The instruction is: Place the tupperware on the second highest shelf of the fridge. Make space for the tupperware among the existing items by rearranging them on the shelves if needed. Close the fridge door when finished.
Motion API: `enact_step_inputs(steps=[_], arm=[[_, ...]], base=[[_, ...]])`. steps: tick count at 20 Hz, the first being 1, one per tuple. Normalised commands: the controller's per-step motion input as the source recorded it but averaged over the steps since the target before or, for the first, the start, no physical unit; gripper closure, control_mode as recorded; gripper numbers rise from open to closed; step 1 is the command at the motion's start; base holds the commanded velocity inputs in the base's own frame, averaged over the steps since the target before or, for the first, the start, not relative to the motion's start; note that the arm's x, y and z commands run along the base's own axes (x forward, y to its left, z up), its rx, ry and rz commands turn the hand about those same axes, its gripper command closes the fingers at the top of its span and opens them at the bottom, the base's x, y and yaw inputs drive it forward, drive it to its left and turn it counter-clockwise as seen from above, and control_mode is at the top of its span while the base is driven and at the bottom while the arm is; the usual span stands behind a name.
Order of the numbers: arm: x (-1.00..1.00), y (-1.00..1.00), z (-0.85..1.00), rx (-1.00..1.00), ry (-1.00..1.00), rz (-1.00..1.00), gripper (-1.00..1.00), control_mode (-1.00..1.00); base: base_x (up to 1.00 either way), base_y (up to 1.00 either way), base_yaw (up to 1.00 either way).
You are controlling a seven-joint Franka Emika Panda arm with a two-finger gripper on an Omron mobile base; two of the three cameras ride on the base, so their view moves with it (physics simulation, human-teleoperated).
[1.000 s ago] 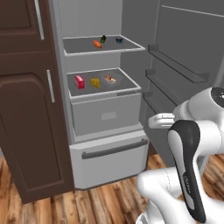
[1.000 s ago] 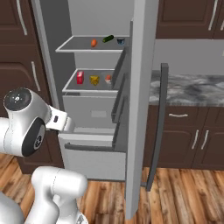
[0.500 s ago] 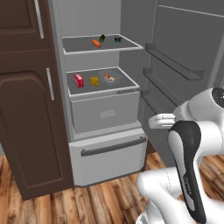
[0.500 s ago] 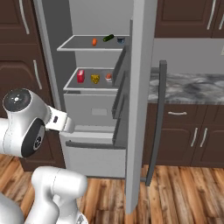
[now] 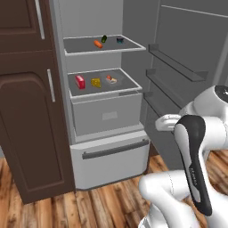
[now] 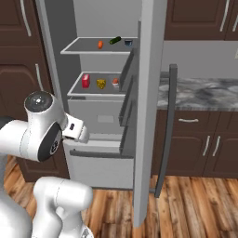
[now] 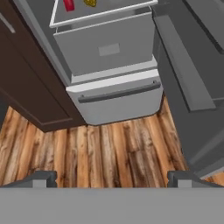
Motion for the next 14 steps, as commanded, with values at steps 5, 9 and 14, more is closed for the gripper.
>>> enact_step_inputs(steps=[5, 9, 14], arm=[[0.07, -0.16, 0.00, 0.00, 0.03, 0.00, -1.00, -1.00], [-0.32, -0.23, 0.00, 0.02, -0.05, 0.00, -1.00, -1.00], [-0.55, 0.00, 0.00, 0.00, -0.06, 0.03, -1.00, -1.00]], base=[[0.00, 0.00, 0.00], [0.00, 0.00, 0.00], [0.00, 0.00, 0.00]])
